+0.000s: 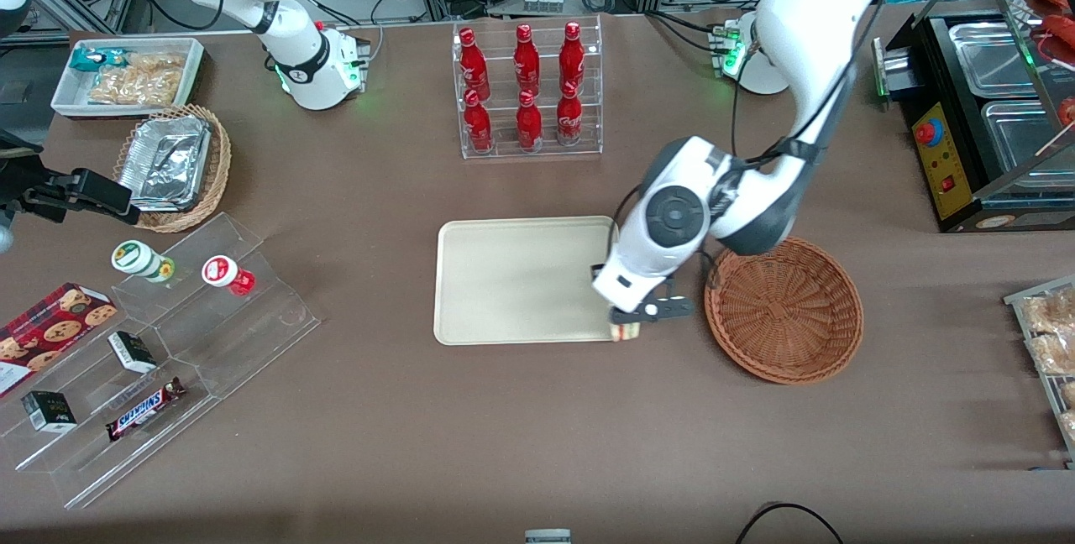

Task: Place sandwich from basket to tray
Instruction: 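Carry the sandwich with the left gripper over the cream tray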

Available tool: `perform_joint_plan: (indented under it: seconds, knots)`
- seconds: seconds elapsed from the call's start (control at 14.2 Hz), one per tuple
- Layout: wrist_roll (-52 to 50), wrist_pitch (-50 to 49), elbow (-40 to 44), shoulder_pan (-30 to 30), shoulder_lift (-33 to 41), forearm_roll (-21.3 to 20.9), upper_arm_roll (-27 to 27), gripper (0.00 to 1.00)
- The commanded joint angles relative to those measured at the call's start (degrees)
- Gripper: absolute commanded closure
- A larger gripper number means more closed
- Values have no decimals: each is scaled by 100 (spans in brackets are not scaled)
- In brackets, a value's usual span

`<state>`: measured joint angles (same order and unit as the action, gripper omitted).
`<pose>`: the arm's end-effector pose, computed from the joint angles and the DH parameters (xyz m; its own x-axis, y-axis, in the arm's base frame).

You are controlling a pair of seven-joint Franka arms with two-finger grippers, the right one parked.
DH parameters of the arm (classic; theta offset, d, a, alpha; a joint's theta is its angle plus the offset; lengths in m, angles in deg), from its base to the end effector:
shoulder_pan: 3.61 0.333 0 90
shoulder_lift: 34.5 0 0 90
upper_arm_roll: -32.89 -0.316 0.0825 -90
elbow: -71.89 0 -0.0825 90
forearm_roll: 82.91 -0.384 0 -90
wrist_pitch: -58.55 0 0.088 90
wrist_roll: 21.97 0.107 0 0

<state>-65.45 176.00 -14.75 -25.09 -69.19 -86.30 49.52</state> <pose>0.5716 -0.4035 0.3176 0.9883 0.1071 -0.1087 0.1132 -0.9922 0.0515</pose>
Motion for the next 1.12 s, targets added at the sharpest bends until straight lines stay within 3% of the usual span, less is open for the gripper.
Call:
perform_joint_plan:
  seconds: [0.0,0.49,0.63,1.05]
  knots:
    - [-379,75,604,-435,-476,-136,-37,94]
    - [-704,727,938,-1209,-1092,-276,-72,94]
    - [-986,770,938,-1236,-1154,-496,-64,94]
    - [-1242,885,895,-1245,-1242,-514,-55,88]
